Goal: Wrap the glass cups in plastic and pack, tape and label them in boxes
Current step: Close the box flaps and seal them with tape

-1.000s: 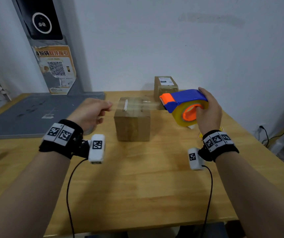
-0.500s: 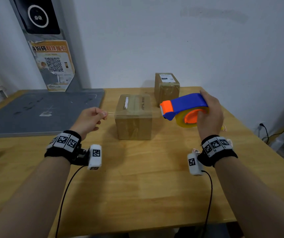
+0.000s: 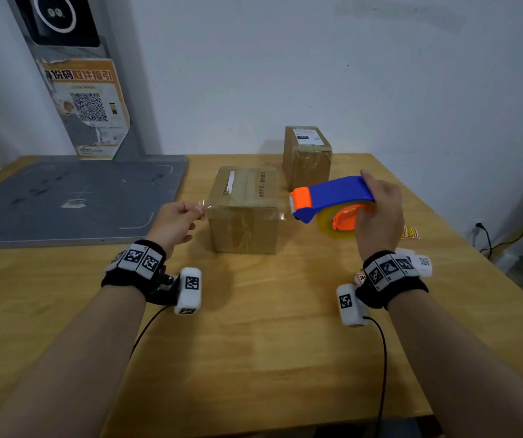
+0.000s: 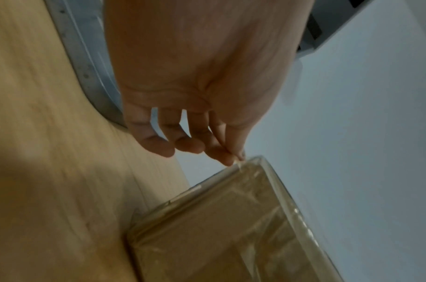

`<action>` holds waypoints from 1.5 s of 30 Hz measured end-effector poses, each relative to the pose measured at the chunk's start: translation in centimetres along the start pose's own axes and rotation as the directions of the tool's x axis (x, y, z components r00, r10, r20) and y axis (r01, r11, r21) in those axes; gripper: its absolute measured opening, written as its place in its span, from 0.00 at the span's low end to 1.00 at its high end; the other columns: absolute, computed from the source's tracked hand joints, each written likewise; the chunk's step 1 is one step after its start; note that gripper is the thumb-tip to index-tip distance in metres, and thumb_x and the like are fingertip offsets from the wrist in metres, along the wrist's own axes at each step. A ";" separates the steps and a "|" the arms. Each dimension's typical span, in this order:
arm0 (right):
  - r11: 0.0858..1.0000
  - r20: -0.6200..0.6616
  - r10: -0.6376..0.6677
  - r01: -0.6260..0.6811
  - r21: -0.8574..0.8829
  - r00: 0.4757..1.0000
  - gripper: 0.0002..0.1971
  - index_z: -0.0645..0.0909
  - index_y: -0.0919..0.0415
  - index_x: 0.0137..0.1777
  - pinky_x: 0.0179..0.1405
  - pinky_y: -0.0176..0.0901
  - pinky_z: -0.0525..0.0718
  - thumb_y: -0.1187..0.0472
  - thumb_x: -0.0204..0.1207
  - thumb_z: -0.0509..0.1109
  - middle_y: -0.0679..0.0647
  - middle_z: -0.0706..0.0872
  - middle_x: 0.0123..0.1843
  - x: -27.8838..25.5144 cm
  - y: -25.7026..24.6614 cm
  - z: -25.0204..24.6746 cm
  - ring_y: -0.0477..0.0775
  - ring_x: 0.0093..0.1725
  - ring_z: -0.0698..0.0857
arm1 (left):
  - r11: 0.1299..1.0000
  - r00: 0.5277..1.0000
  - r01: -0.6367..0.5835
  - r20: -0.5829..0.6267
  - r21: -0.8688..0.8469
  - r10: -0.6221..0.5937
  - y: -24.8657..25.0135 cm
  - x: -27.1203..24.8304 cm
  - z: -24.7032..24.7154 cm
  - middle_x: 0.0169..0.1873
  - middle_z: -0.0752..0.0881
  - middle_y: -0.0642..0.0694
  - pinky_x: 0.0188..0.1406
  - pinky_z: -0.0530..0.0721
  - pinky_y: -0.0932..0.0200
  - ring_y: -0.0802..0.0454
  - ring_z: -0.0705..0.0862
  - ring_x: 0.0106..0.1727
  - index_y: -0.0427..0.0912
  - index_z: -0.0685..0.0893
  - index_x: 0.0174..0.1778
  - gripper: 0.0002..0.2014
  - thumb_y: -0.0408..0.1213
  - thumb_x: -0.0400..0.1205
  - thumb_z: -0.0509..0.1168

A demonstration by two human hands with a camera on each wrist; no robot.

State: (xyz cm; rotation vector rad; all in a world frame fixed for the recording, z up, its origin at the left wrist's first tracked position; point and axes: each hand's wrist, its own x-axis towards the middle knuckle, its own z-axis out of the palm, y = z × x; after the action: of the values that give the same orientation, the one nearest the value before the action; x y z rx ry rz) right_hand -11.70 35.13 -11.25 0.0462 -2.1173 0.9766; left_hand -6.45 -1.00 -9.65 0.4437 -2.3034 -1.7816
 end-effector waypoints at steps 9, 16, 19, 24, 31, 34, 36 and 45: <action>0.994 0.101 0.056 -0.046 -0.102 0.993 0.41 0.74 0.45 0.84 0.47 0.47 0.79 0.79 0.73 0.65 0.55 0.80 0.64 0.9 -0.3 0.0 0.58 0.54 0.82 | 0.892 0.930 -0.136 -0.254 0.432 0.265 2.8 0.7 0.2 0.64 0.83 0.46 0.68 0.80 0.44 0.42 0.81 0.68 0.47 0.81 0.67 0.18 0.41 0.82 0.75; 0.991 0.147 0.079 -0.061 -0.122 0.986 0.43 0.72 0.45 0.85 0.45 0.47 0.76 0.79 0.72 0.64 0.55 0.79 0.66 1.5 -0.9 -1.1 0.56 0.49 0.79 | 0.705 0.873 -0.464 0.139 0.537 0.468 8.1 -2.9 8.3 0.65 0.86 0.55 0.63 0.75 0.59 0.54 0.81 0.68 0.51 0.87 0.65 0.13 0.47 0.86 0.69; 0.989 0.162 0.080 -0.058 -0.136 0.984 0.41 0.73 0.44 0.83 0.45 0.46 0.75 0.78 0.73 0.64 0.53 0.79 0.69 1.8 -1.2 -1.8 0.56 0.51 0.80 | 0.625 0.887 -0.462 0.332 0.629 0.322 8.2 -2.3 11.1 0.68 0.85 0.51 0.66 0.81 0.50 0.49 0.83 0.68 0.49 0.81 0.75 0.24 0.57 0.87 0.65; 0.988 0.224 -0.036 0.068 -0.137 0.974 0.43 0.75 0.45 0.82 0.51 0.58 0.85 0.79 0.69 0.64 0.54 0.78 0.67 2.8 -1.6 -2.4 0.63 0.57 0.84 | 0.484 0.843 -0.537 0.432 0.691 0.320 7.2 -1.3 12.1 0.76 0.78 0.48 0.77 0.73 0.37 0.43 0.77 0.75 0.60 0.72 0.80 0.20 0.51 0.90 0.59; 0.941 0.270 -0.202 0.263 -0.213 0.941 0.46 0.76 0.40 0.81 0.49 0.56 0.84 0.82 0.69 0.62 0.54 0.80 0.64 4.2 -2.6 -2.3 0.62 0.59 0.78 | 0.534 0.790 -0.612 0.482 0.583 0.380 7.1 -1.4 11.8 0.59 0.85 0.56 0.67 0.77 0.30 0.40 0.83 0.64 0.71 0.75 0.70 0.17 0.43 0.89 0.60; 0.914 0.316 -0.215 0.304 -0.269 0.924 0.41 0.81 0.40 0.76 0.47 0.61 0.85 0.81 0.70 0.63 0.54 0.80 0.63 4.3 -3.7 -2.2 0.64 0.59 0.77 | 0.561 0.811 -0.584 0.429 0.586 0.397 7.2 -1.5 11.7 0.43 0.82 0.60 0.64 0.79 0.38 0.42 0.84 0.56 0.62 0.83 0.67 0.14 0.39 0.90 0.62; 0.884 0.358 -0.196 0.322 -0.338 0.913 0.39 0.83 0.38 0.73 0.48 0.64 0.84 0.80 0.73 0.62 0.54 0.78 0.62 4.4 -4.8 -2.2 0.66 0.61 0.76 | 0.507 0.822 -0.570 0.456 0.647 0.342 7.5 -1.9 12.1 0.59 0.87 0.53 0.73 0.75 0.35 0.37 0.82 0.69 0.66 0.86 0.66 0.15 0.42 0.91 0.60; 0.848 0.519 0.198 0.120 -0.516 0.831 0.28 0.84 0.40 0.65 0.50 0.58 0.87 0.71 0.75 0.60 0.57 0.86 0.65 6.4 -2.7 -1.2 0.71 0.59 0.85 | 0.616 0.834 -0.544 0.446 0.570 0.323 8.9 -2.1 11.6 0.63 0.89 0.47 0.62 0.85 0.46 0.46 0.87 0.56 0.70 0.64 0.86 0.25 0.50 0.92 0.57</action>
State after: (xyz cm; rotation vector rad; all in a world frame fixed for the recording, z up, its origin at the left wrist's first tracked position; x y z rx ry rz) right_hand -14.49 35.79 -4.80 0.0065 -2.8855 0.3711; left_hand -9.42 12.36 -3.97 -0.3424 -2.9027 -0.7536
